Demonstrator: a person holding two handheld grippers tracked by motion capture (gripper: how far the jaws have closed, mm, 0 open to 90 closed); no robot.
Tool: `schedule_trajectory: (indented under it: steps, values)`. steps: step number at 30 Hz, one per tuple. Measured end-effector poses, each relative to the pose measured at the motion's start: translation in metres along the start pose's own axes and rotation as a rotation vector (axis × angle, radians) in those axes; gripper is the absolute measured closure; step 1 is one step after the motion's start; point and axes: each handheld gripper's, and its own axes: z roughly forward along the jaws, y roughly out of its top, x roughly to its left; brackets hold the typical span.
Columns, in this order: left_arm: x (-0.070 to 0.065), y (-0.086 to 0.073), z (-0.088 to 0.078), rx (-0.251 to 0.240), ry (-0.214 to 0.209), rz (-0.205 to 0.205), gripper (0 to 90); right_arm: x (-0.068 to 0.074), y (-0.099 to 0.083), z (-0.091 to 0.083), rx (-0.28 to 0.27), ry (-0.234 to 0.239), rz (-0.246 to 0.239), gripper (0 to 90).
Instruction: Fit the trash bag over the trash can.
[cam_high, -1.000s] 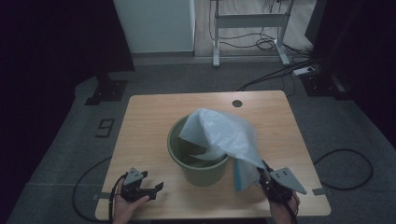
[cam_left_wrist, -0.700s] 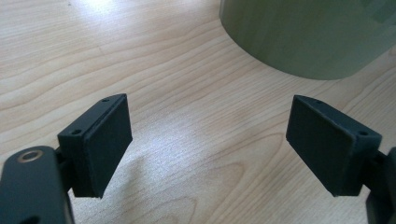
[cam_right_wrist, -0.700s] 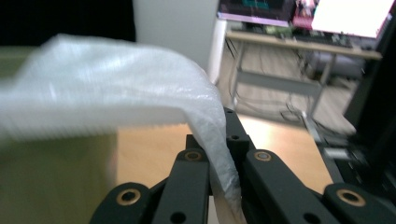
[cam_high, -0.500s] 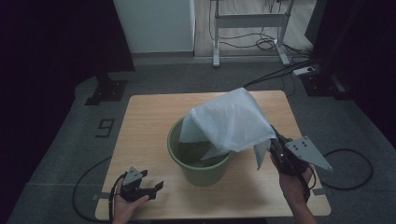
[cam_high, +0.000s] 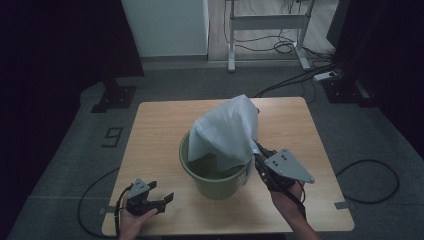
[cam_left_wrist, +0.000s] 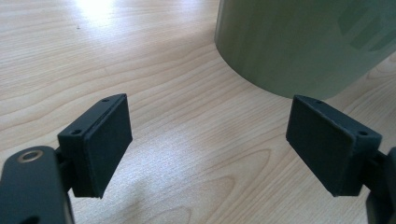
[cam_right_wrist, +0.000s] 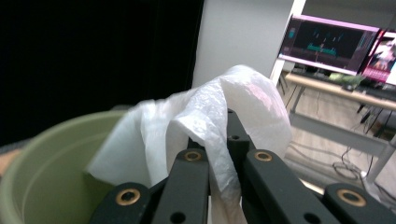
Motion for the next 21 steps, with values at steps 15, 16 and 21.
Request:
schedule_trajectory:
  steps: [15,16,21]
  values:
    - [-0.005,0.004,-0.002,-0.009,0.007,0.017,13.9,-0.032,0.009,-0.036,-0.072,-0.057,0.02,85.6]
    - [-0.007,0.006,-0.002,-0.014,0.003,0.019,13.9,-0.034,0.01,-0.038,-0.079,-0.054,0.009,85.0]
    - [-0.008,0.007,-0.003,-0.023,-0.007,0.017,13.9,-0.036,0.019,-0.034,-0.091,-0.07,-0.11,85.7]
